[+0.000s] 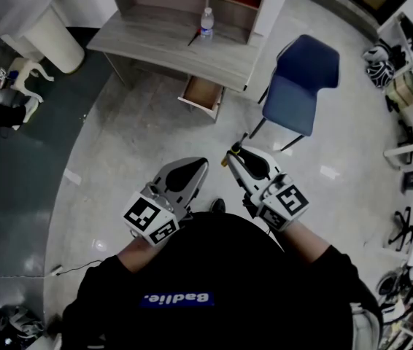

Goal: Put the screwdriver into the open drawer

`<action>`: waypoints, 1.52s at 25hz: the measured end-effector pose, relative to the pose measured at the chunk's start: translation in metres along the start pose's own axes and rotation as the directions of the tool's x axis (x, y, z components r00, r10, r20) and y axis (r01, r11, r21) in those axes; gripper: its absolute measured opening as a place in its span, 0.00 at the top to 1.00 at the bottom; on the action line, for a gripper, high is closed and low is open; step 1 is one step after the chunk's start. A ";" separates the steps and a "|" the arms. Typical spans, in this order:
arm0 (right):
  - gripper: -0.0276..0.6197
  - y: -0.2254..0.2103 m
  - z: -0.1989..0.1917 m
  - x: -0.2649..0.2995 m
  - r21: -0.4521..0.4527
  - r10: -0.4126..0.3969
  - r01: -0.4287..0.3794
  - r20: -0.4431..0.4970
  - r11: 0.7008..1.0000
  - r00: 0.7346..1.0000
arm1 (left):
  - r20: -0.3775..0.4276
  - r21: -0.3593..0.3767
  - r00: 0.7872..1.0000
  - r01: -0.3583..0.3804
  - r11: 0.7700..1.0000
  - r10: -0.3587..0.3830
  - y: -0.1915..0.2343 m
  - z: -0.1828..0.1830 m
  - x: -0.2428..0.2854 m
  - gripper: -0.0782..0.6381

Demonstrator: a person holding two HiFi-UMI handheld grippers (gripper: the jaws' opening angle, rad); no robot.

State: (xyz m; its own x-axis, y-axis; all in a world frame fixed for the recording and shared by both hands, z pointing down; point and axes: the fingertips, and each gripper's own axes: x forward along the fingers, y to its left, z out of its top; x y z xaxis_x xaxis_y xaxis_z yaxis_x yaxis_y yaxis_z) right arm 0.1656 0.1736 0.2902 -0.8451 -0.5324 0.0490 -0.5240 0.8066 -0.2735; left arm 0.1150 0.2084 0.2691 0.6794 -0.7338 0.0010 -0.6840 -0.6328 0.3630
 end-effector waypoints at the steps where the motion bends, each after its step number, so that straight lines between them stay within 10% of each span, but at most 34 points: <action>1: 0.82 -0.003 0.001 -0.001 0.002 0.006 -0.006 0.001 1.000 1.000 | 0.003 0.002 1.000 -0.006 1.000 0.006 0.000 -0.001 0.003 0.89; 20: 0.82 -0.064 -0.004 0.014 0.032 0.089 -0.088 -0.020 0.996 0.996 | 0.023 0.002 0.993 -0.115 0.993 0.115 0.027 -0.006 0.053 0.89; 38: 0.82 -0.110 0.007 0.161 0.026 -0.004 0.005 -0.053 1.000 0.999 | 0.002 -0.025 1.000 -0.007 1.000 0.007 0.172 0.041 0.078 0.89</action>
State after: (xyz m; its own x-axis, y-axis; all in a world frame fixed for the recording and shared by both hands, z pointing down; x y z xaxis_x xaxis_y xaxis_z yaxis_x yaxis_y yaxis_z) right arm 0.0875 -0.0024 0.3211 -0.8476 -0.5210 0.1007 -0.5253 0.7969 -0.2984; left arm 0.0399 0.0321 0.2931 0.6741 -0.7386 0.0012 -0.6816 -0.6214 0.3865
